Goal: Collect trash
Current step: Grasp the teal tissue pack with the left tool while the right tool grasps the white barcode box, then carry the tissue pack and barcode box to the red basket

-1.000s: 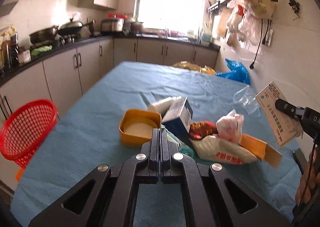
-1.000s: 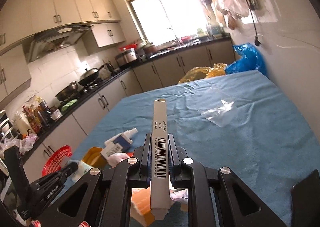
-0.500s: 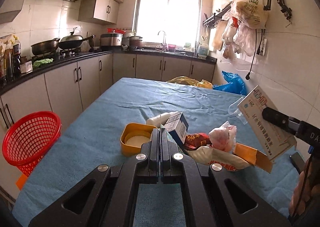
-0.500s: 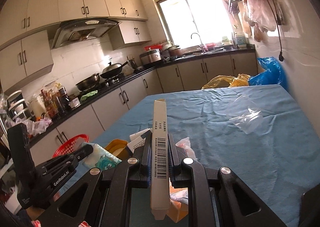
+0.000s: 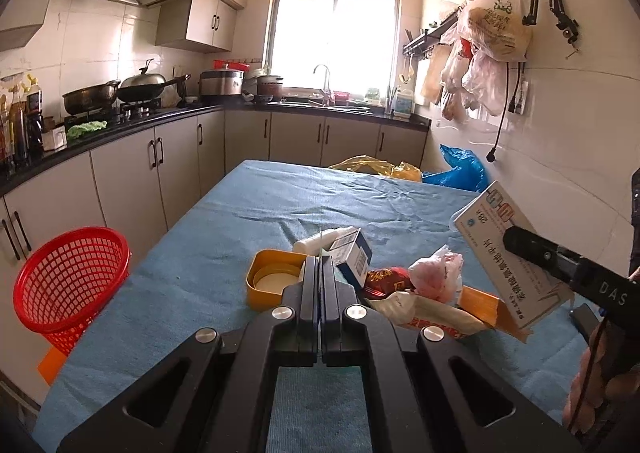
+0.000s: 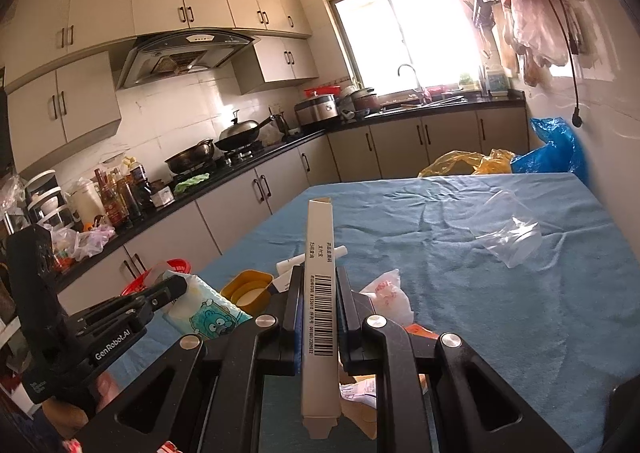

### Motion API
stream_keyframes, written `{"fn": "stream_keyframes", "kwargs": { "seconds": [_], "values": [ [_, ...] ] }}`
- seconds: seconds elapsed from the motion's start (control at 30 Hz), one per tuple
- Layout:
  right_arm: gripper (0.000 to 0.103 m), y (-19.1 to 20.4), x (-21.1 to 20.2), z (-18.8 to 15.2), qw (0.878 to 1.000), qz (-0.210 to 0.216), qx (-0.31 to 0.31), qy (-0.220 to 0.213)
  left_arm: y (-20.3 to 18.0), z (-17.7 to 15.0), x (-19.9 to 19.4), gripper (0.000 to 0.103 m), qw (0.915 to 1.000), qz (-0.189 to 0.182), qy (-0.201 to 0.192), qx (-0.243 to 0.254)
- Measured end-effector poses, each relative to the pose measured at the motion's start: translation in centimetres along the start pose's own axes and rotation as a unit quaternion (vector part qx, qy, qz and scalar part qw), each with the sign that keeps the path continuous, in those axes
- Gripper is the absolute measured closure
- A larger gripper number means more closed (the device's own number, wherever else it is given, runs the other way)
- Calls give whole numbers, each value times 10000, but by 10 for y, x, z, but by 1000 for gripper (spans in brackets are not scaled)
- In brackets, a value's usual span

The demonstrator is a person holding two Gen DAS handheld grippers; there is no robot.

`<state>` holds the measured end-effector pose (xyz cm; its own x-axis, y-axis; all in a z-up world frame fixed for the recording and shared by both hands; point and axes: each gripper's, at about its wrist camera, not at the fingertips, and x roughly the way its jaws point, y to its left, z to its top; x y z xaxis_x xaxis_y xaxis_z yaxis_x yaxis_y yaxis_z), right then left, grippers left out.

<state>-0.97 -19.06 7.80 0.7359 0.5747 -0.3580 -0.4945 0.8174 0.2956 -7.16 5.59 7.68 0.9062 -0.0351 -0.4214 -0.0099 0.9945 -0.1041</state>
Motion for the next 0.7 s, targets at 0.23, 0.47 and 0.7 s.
{"fn": "stream_keyframes", "kwargs": {
  "seconds": [0.23,0.47,0.7],
  "values": [
    [89,0,1,0,10000,38,-36,21,-1,3,-8,103,10000,1,35,35],
    [89,4,-1,-5,9992,226,285,174,6,6,-18,103,10000,27,62,1],
    [89,28,-10,-11,9984,451,299,168,16,10,-28,103,9999,87,18,-78]
  ]
}}
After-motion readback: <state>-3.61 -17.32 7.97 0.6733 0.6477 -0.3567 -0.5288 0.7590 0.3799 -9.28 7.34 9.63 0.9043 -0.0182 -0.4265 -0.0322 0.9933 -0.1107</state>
